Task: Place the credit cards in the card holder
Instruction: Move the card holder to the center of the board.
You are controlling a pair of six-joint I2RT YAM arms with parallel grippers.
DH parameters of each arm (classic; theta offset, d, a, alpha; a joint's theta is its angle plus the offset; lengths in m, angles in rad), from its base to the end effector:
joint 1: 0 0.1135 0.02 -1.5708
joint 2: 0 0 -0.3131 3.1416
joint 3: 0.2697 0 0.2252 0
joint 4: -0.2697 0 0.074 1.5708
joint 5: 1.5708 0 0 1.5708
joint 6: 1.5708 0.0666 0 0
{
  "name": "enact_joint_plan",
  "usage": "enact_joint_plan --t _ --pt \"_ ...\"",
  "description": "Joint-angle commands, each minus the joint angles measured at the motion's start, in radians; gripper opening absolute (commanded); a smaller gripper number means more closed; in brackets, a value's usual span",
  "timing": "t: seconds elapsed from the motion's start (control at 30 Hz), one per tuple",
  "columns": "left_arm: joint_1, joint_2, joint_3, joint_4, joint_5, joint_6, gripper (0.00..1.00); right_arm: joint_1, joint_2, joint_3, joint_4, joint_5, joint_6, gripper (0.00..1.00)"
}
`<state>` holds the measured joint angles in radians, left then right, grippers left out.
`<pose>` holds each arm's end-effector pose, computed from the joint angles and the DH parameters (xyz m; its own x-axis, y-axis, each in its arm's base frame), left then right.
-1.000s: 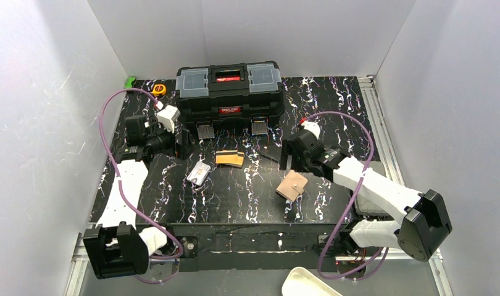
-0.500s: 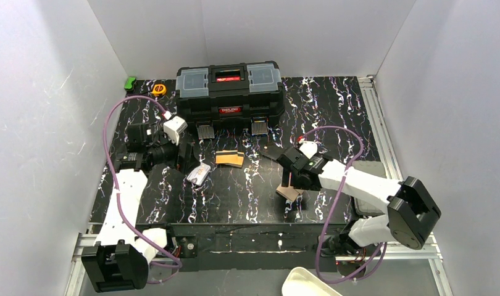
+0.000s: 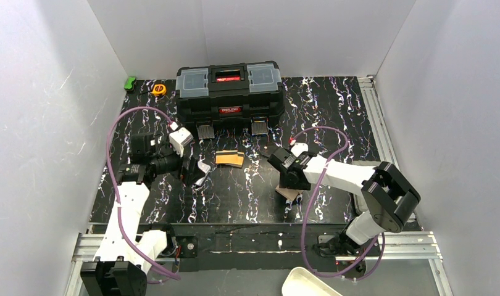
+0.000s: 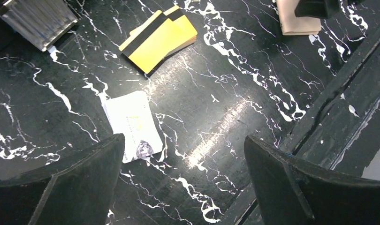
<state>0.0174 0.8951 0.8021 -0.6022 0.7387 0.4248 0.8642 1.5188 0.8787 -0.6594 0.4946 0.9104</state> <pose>0.1413 -0.0424 0.3184 -0.3757 0.2982 -0.8774 0.7233 0.6863 -0.0765 0.1858 0.1690 0.2169 -0.8472 0.0782 -0.5256 0.1340 0.9886 -0.0689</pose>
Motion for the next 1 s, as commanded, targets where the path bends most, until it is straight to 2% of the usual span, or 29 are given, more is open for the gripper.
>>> enact_joint_plan --t 0.0,0.27,0.6,0.73,0.8,0.87,0.97 --pt "-0.003 -0.033 -0.026 -0.018 0.083 0.048 0.99 0.004 0.036 0.013 0.061 0.007 -0.011 0.63" --pt "-0.039 -0.024 -0.029 -0.014 0.104 0.067 0.99 0.055 0.063 0.015 0.187 -0.099 -0.145 0.56" --pt "-0.039 -0.037 -0.032 -0.014 0.104 0.065 0.99 0.194 0.046 0.043 0.249 -0.213 -0.314 0.57" --pt "-0.039 -0.034 -0.027 -0.013 0.108 0.059 0.99 0.200 -0.030 0.056 0.216 -0.153 -0.333 0.73" --pt "-0.039 -0.025 -0.021 -0.004 0.107 0.043 0.99 0.175 -0.078 0.076 0.207 -0.102 -0.342 0.88" --pt "-0.042 -0.009 -0.013 0.013 0.102 0.020 0.99 0.142 -0.117 0.098 0.204 -0.081 -0.349 0.97" --pt "-0.055 0.015 -0.009 0.060 0.042 -0.030 0.99 0.113 -0.139 0.129 0.192 -0.035 -0.358 0.98"
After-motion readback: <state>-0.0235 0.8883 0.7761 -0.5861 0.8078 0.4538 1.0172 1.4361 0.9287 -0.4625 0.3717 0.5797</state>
